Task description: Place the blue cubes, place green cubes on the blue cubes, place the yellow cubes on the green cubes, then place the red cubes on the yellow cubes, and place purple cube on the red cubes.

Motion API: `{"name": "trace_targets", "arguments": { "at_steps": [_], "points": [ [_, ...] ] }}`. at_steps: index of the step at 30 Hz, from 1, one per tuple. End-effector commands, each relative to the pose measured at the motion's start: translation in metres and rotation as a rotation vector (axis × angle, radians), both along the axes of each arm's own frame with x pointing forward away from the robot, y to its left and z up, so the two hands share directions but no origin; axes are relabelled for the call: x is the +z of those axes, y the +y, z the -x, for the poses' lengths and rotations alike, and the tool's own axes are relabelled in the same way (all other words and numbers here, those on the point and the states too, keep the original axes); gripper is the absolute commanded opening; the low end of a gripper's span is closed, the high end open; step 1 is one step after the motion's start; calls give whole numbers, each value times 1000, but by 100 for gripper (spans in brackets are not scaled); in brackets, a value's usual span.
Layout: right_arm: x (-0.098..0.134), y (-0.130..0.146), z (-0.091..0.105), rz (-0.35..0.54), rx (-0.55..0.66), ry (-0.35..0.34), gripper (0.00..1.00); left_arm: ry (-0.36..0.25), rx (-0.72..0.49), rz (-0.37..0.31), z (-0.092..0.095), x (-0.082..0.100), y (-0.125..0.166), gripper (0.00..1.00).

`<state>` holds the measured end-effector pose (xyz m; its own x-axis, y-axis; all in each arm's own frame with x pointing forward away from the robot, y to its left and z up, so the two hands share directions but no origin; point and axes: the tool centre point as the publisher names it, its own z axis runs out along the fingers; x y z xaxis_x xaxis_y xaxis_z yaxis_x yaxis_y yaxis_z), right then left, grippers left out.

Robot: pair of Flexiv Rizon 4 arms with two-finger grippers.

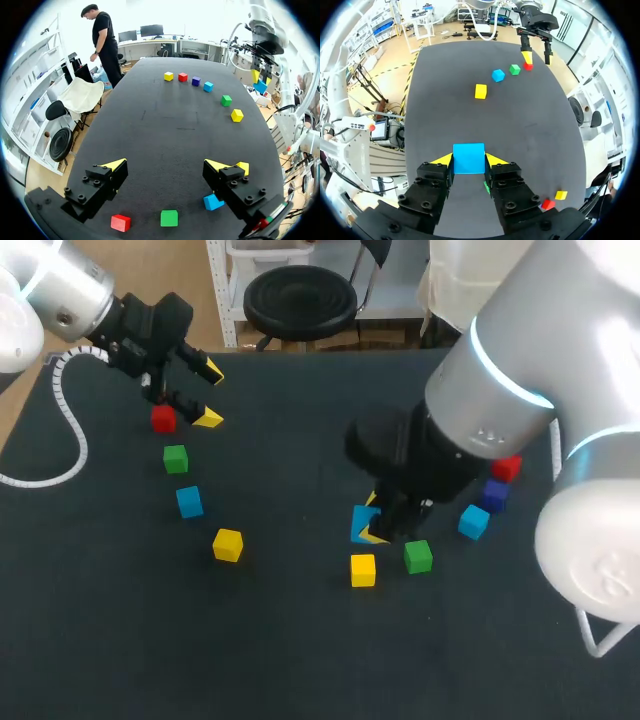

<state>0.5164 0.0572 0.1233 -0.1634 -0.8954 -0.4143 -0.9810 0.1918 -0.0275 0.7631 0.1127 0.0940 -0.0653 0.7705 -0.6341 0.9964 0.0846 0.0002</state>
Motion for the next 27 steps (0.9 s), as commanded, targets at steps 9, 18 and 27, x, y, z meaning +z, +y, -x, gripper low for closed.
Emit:
{"name": "trace_targets", "arguments": {
  "at_steps": [9, 18, 27],
  "points": [
    [-1, 0, 1, 0, -4, -6, 0, -2, 2, 0, 1, 0, 0, 100],
    [-5, 0, -4, -2, 8, -3, 0, -2, 2, 0, 1, 0, 0, 100],
    [-23, -31, -10, 85, -2, 54, 0, -2, 2, 0, 1, 0, 0, 100]
  ]
}}
